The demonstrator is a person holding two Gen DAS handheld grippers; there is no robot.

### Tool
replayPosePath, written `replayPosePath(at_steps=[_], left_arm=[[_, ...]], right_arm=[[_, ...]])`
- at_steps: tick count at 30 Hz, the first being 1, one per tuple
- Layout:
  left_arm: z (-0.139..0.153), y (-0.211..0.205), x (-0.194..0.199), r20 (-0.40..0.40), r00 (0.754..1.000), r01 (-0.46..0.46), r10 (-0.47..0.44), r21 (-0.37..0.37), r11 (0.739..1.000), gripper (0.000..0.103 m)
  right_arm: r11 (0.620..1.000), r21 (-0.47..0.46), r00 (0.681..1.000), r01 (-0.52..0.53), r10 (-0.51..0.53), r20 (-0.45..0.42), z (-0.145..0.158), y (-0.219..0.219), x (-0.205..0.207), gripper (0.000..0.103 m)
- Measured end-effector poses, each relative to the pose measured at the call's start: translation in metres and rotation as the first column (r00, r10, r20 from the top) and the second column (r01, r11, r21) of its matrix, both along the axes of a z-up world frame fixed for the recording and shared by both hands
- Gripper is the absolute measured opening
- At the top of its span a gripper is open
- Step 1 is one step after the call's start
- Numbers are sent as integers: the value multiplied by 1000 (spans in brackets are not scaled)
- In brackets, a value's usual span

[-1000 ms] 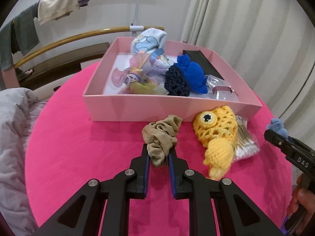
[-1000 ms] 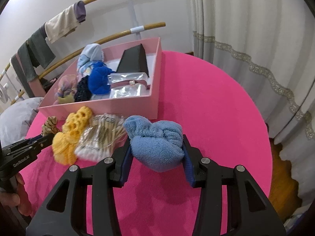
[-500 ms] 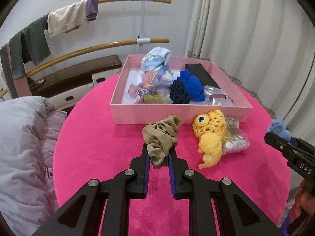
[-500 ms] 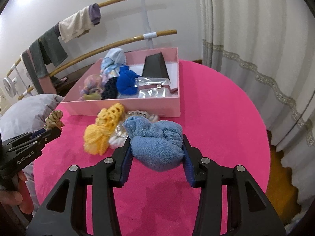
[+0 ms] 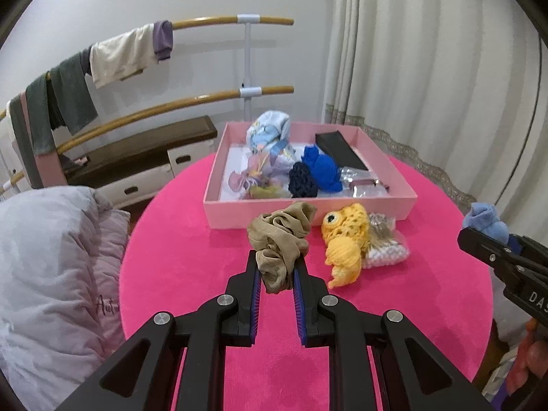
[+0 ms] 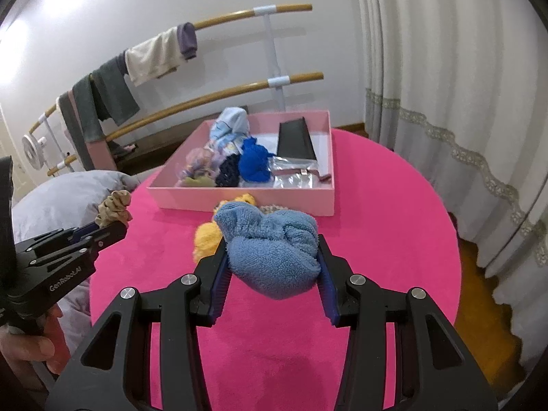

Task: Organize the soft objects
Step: 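Carry the beige scrunchie and light-blue item into the pink box and release both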

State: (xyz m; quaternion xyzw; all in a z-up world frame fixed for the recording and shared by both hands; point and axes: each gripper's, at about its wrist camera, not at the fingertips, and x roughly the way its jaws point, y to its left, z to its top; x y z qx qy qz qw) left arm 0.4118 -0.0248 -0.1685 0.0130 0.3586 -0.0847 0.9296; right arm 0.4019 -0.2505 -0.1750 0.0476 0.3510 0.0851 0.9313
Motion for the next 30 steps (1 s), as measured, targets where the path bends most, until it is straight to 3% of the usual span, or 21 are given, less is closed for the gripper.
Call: replayPosePath(at_steps=[7, 15, 24, 30], left_arm=[[24, 0, -21, 49, 999, -2, 2, -1, 1000, 14], [45, 1, -11, 87, 996, 4, -2, -21, 1000, 14], [65, 4, 41, 106, 994, 19, -13, -50, 999, 14], [65, 1, 92, 72, 997, 29, -25, -52, 998, 14]], right_arm=[[1000, 4, 999, -29, 29, 45, 19, 7, -4, 42], [999, -3, 995, -48, 49, 86, 39, 8, 14, 42], [998, -6, 990, -67, 67, 122, 65, 13, 64, 42], [997, 1, 992, -81, 81, 93, 67, 15, 118, 42]])
